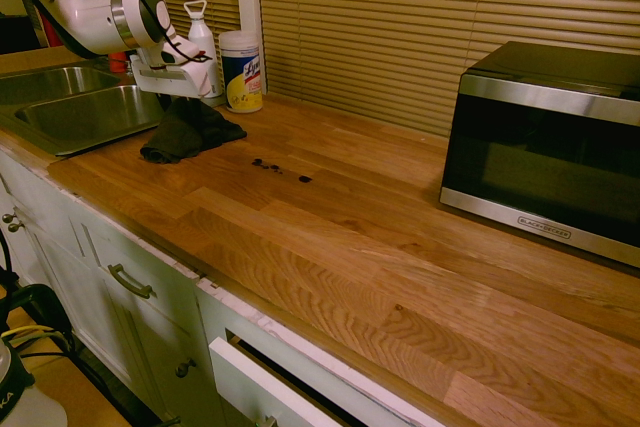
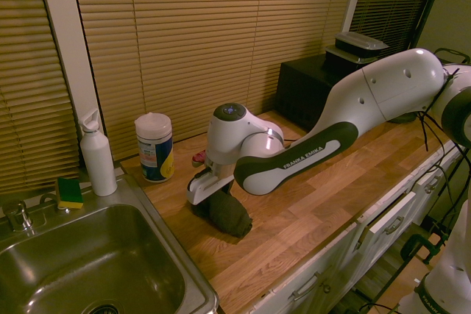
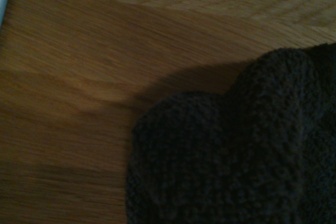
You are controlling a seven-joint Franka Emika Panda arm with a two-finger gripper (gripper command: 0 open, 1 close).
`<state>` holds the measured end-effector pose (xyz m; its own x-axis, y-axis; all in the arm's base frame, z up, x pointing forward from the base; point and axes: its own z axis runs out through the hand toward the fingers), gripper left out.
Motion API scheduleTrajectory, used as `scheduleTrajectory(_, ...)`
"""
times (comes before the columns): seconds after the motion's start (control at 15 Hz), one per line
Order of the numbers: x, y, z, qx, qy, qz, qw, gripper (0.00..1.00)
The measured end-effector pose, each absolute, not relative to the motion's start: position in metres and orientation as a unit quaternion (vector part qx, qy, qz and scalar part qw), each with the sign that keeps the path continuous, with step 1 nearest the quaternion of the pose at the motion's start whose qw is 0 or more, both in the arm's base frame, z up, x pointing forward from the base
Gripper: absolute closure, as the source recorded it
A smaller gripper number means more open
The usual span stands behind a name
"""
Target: Clear the spill
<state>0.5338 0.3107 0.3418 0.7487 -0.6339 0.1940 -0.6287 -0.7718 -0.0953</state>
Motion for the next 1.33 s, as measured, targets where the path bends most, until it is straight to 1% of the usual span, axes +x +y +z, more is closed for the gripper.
scheduleTrajectory(0.8,0.554,0.270,0.342,-0.926,0.364,-0.097,0.012,1.00)
scheduleTrajectory(1.07,0.558,0.230,0.343,-0.921,0.377,-0.095,0.010,1.00)
scheduleTrajectory(1.33,0.561,0.165,0.345,-0.912,0.400,-0.088,0.007,1.00)
